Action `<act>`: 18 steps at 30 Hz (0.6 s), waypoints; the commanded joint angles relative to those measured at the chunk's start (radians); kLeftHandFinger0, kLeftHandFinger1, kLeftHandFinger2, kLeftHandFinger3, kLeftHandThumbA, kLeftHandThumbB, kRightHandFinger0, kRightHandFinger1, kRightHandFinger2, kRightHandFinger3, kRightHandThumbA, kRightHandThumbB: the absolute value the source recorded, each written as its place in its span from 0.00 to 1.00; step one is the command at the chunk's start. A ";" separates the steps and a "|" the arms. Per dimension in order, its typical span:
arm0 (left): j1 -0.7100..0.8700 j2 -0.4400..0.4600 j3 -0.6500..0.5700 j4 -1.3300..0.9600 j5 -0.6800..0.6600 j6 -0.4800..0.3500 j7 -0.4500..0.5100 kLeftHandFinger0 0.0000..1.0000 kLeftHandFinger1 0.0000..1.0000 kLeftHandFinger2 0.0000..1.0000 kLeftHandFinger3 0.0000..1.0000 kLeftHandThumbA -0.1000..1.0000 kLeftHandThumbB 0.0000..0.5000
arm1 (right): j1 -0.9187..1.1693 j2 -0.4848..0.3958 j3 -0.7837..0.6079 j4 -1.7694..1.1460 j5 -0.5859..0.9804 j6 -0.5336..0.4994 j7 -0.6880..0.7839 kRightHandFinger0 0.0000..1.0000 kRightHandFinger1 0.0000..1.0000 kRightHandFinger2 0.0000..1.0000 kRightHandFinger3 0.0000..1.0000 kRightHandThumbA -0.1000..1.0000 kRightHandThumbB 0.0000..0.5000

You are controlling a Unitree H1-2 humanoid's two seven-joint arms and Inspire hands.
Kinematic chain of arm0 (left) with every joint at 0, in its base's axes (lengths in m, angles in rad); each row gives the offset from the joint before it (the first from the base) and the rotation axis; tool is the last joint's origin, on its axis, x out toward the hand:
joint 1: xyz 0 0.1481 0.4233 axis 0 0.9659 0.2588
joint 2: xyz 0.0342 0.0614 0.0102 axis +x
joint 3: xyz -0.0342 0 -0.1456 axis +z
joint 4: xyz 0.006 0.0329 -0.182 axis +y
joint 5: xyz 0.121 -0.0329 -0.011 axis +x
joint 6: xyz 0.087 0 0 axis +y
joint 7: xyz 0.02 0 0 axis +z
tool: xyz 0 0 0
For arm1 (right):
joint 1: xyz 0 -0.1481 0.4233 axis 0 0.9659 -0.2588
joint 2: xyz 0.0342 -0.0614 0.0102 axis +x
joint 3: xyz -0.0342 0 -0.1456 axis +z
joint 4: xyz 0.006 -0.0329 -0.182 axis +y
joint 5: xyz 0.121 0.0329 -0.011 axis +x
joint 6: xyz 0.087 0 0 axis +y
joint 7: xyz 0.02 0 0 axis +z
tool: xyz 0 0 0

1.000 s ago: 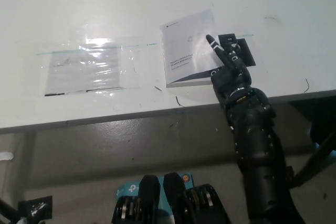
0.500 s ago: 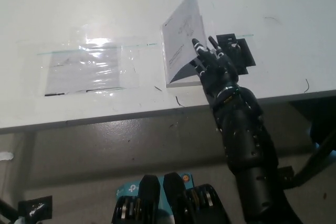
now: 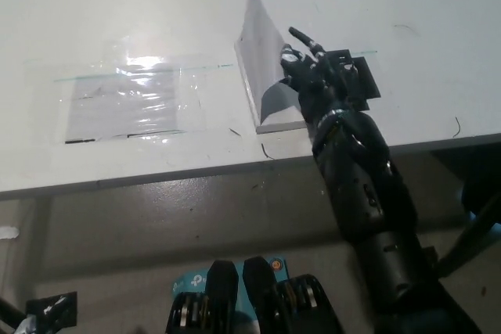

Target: The robot uses its right hand to slide under the cover of the book kept in the middle of the desk and open it

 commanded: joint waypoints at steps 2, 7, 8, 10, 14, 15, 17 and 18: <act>-0.014 0.023 -0.008 -0.032 0.019 0.022 0.025 1.00 1.00 1.00 0.99 0.57 0.02 | -0.115 0.006 0.036 0.019 -0.069 -0.047 0.061 0.31 0.41 0.49 0.83 0.30 0.11; -0.012 0.022 -0.023 -0.105 0.039 0.085 0.045 1.00 1.00 1.00 0.95 0.58 0.00 | -0.150 0.018 0.077 0.083 -0.122 -0.072 0.083 0.35 0.39 0.45 0.75 0.31 0.19; -0.016 0.023 -0.028 -0.108 0.044 0.092 0.048 1.00 1.00 1.00 0.96 0.59 0.01 | -0.153 0.017 0.087 0.089 -0.133 -0.074 0.087 0.36 0.39 0.45 0.75 0.31 0.20; -0.021 0.025 -0.037 -0.116 0.055 0.102 0.053 1.00 1.00 1.00 0.98 0.60 0.00 | -0.161 0.024 0.125 0.105 -0.167 -0.068 0.096 0.26 0.34 0.43 0.74 0.32 0.19; -0.048 0.035 -0.051 -0.070 0.063 0.102 0.061 1.00 1.00 1.00 0.89 0.61 0.01 | -0.154 0.029 0.183 0.122 -0.220 -0.083 0.110 0.25 0.32 0.43 0.73 0.35 0.24; -0.048 0.033 -0.041 -0.069 0.049 0.091 0.049 1.00 1.00 1.00 0.95 0.61 0.00 | -0.149 0.043 0.209 0.136 -0.235 -0.091 0.125 0.24 0.32 0.43 0.75 0.33 0.22; -0.064 0.035 -0.036 -0.044 0.047 0.076 0.048 1.00 1.00 1.00 0.98 0.59 0.00 | -0.142 0.048 0.215 0.142 -0.239 -0.104 0.124 0.22 0.31 0.42 0.75 0.31 0.25; -0.065 0.039 -0.045 -0.048 0.059 0.078 0.051 1.00 1.00 1.00 0.96 0.58 0.00 | -0.138 0.059 0.227 0.155 -0.250 -0.095 0.121 0.23 0.31 0.40 0.71 0.31 0.27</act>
